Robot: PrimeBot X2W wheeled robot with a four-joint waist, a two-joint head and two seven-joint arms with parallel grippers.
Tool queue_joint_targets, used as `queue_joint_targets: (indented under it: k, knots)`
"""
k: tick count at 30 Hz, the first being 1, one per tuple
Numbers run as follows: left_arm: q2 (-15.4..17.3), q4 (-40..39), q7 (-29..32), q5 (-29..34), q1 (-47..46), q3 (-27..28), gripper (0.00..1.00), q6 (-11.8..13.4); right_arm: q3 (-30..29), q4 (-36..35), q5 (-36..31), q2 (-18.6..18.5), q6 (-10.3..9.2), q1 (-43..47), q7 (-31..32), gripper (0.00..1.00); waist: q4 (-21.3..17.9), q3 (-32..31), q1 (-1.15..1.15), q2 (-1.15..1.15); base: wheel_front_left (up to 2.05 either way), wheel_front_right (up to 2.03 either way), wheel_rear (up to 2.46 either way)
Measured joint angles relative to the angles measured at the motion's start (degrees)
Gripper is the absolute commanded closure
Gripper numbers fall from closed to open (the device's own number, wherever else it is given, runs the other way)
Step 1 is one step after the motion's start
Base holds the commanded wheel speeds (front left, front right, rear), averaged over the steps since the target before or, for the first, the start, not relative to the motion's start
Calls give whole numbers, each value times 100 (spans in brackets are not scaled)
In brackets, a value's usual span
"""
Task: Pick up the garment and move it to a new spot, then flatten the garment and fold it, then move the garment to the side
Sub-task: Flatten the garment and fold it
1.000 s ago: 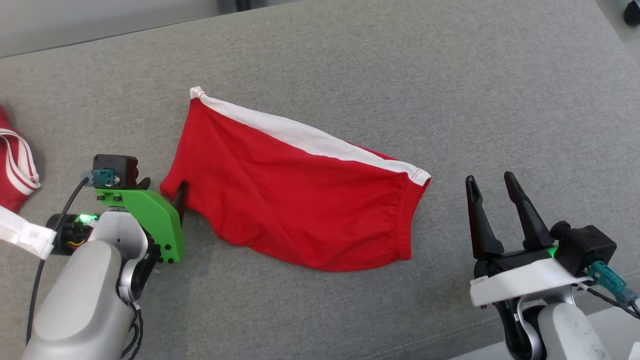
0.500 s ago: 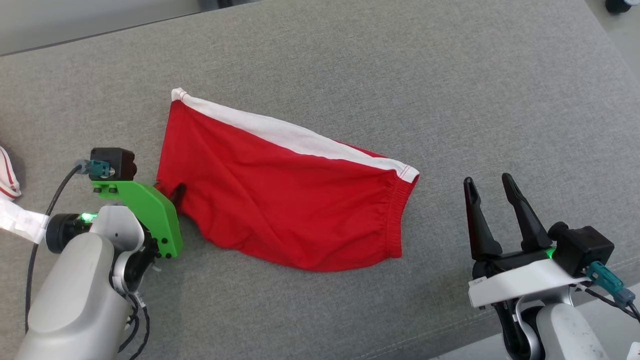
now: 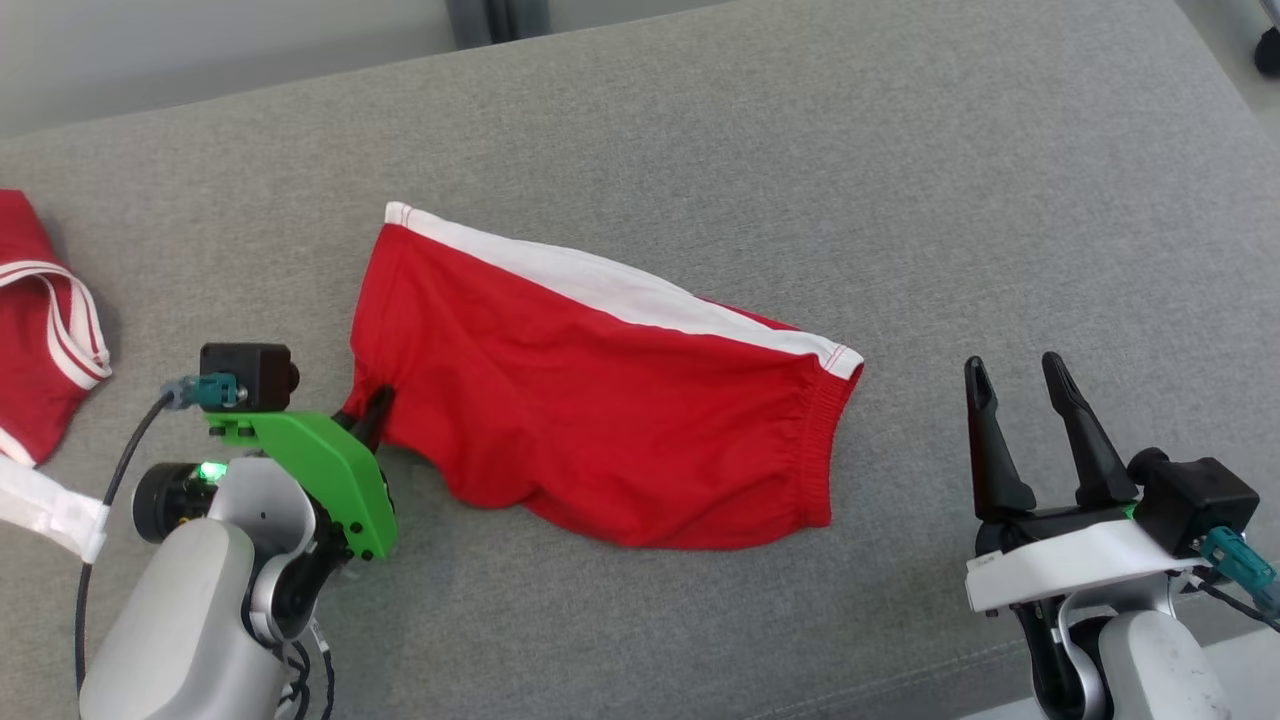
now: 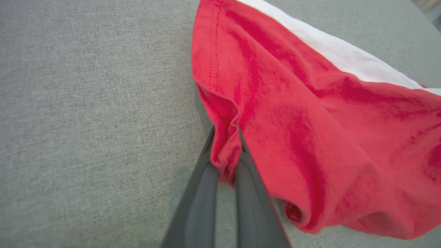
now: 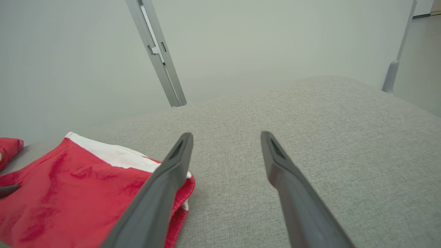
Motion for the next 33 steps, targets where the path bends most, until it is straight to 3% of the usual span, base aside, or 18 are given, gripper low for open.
queue_joint_targets:
  k: [16,27,28,29,30,31,33]
  knots:
    - [-410,-1182,-647,-452,1868,189,100,483,-244,-104,-189,2,0,221,304,0,708,-545,0,0,0,0,0]
    - [-624,-1624,-883,-563,2480,178,100,716,-230,-99,-198,1,0,229,371,0,832,-671,0,0,0,0,0]
    - [-631,-1617,-929,-546,2481,181,91,719,-230,-90,-198,1,0,228,377,0,827,-671,0,0,0,0,0]
    - [-644,-1616,-1024,-514,2481,203,61,740,-230,-78,-198,2,0,227,378,0,820,-672,0,0,0,0,0]
    - [-648,-1608,-1123,-480,2479,233,16,765,-230,-67,-198,1,0,226,385,0,813,-674,0,0,0,0,0]
    - [-643,-1593,-1198,-438,2474,250,0,769,-232,-54,-198,1,0,225,386,0,807,-678,0,0,0,0,0]
    - [-604,-1583,-1488,-272,2435,270,0,738,-240,-19,-199,1,0,224,392,0,795,-696,0,0,0,0,0]
